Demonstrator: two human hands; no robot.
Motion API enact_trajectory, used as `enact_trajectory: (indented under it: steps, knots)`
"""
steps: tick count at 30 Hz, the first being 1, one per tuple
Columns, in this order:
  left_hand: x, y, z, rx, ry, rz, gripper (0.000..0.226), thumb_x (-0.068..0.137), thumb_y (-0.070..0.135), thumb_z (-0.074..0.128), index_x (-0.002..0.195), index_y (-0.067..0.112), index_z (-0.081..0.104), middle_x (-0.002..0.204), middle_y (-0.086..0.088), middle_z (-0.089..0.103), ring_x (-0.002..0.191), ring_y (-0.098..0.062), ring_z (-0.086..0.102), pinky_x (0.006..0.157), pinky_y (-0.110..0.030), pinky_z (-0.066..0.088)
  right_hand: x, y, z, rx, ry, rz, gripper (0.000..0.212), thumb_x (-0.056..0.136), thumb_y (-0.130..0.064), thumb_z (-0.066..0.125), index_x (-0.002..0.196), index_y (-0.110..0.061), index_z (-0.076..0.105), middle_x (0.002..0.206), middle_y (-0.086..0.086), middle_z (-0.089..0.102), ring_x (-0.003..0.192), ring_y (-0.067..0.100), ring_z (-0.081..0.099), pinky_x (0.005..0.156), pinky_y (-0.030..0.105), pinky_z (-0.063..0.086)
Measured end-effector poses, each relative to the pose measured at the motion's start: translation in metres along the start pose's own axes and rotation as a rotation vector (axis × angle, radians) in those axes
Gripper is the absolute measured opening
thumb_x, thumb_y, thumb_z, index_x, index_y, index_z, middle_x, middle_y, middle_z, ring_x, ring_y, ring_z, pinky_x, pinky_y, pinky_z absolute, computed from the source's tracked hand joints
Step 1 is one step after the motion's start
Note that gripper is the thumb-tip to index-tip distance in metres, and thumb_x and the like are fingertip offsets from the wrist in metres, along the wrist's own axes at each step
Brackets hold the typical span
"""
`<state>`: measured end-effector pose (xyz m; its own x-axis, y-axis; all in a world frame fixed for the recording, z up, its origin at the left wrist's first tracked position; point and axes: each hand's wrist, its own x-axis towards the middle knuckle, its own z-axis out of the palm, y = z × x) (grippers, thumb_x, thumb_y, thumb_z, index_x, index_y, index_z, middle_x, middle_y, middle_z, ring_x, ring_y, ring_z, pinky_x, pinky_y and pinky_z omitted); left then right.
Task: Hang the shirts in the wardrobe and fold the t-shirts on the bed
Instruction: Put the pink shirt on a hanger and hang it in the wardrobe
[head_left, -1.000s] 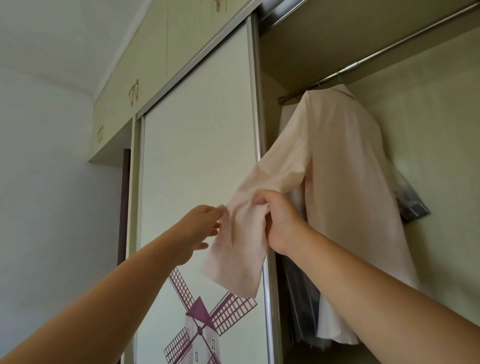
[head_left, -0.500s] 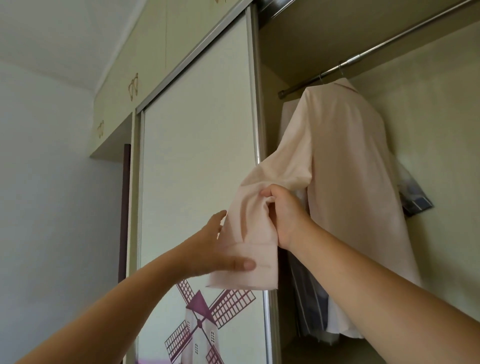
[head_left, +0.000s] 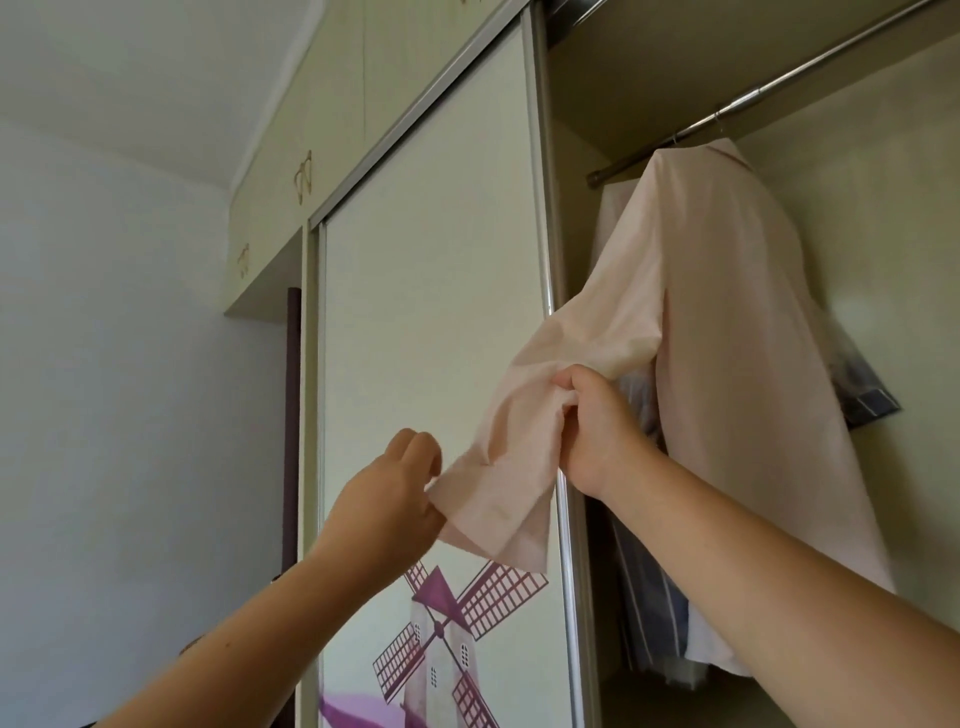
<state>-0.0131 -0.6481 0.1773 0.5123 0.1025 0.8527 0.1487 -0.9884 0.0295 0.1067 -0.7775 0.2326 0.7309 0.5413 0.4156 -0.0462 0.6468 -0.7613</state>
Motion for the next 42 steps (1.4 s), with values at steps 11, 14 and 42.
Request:
enact_trajectory:
  steps: [11, 14, 42]
  knots:
    - [0.001, -0.029, -0.034, -0.219, 0.434, -0.263, 0.017, 0.086, -0.006, 0.051, 0.083, 0.007, 0.042, 0.064, -0.005, 0.048, 0.056, -0.019, 0.042, 0.049, -0.033, 0.033, 0.003, 0.036, -0.033, -0.032, 0.03, 0.143, 0.069, 0.085, -0.058, 0.049, 0.138, -0.015, 0.038, 0.131, 0.013, 0.052, 0.121, 0.03, 0.05, 0.099, 0.047, 0.034]
    - [0.002, -0.025, -0.041, -0.301, 0.466, -0.278, 0.017, 0.088, -0.007, 0.049, 0.09, 0.01, 0.044, 0.071, 0.002, 0.05, 0.062, -0.011, 0.045, 0.054, -0.026, 0.037, 0.005, 0.041, -0.015, -0.009, -0.093, 0.171, 0.058, 0.074, -0.058, 0.056, 0.116, -0.019, 0.051, 0.115, 0.009, 0.059, 0.109, 0.025, 0.055, 0.092, 0.043, 0.037]
    - [0.019, -0.029, -0.045, -0.446, 0.296, -0.428, 0.027, 0.081, -0.012, 0.049, 0.071, 0.012, 0.051, 0.064, -0.008, 0.055, 0.063, -0.026, 0.051, 0.056, -0.034, 0.041, -0.022, 0.047, 0.009, -0.062, -0.625, 0.154, 0.012, 0.077, -0.015, 0.063, 0.087, -0.013, 0.07, 0.076, 0.004, 0.066, 0.064, 0.013, 0.063, 0.062, 0.027, 0.057]
